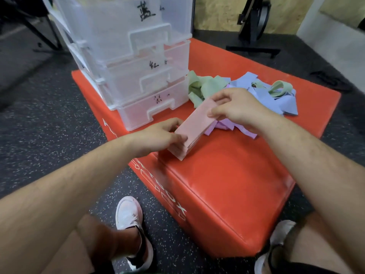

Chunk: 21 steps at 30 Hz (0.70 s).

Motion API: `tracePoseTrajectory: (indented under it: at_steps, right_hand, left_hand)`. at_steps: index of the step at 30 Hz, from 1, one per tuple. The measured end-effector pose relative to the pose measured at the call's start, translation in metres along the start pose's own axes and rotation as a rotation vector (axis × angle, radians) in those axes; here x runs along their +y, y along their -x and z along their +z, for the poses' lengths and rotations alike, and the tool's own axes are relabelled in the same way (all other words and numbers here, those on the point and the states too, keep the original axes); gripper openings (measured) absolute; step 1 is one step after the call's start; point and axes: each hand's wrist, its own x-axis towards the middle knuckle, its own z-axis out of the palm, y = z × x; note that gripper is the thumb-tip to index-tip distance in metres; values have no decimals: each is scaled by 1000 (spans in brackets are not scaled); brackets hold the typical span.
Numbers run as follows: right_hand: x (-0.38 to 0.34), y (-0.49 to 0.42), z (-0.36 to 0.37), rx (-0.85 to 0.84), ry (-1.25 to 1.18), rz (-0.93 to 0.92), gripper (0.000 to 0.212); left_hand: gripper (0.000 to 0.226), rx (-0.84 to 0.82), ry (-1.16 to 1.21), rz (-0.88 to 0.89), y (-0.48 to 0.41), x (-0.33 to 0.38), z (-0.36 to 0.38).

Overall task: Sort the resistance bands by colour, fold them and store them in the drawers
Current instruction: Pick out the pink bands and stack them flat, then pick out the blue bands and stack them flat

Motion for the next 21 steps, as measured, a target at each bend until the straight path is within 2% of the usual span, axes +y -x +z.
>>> tracePoseTrajectory:
  at_steps: [1,4,6,8,12,15,17,19,21]
  right_hand:
    - [0,-5,8,7,-22,-1,37]
    - [3,-22,36,35,-8,-42,36]
    - [5,-33,57,58,68,-93,31]
    - [8,-43,77,72,139,-168,28]
    - [20,-63,105,78,221,-286,19]
    - [30,-72,112,54,361,-360,8]
    - [39,-73,113,62,451,-420,11]
    - [46,-69,113,75,587,-464,17]
    - [48,-64,114,70,706,-536,22]
  left_hand:
    - [21,50,17,-15,1,-3,-4]
    - [32,350,-215,17,6,-11,-21]
    - [24,470,-388,74,16,-11,-29]
    - [23,511,-533,152,22,-16,-37]
    - [40,524,-705,201,24,-29,-48]
    - [24,499,-852,223,17,-34,-54]
    - [14,499,-1036,287,12,-42,-56]
    - [14,580,-1274,365,6,-52,-58]
    - [14,632,-1411,393,3,-54,-57]
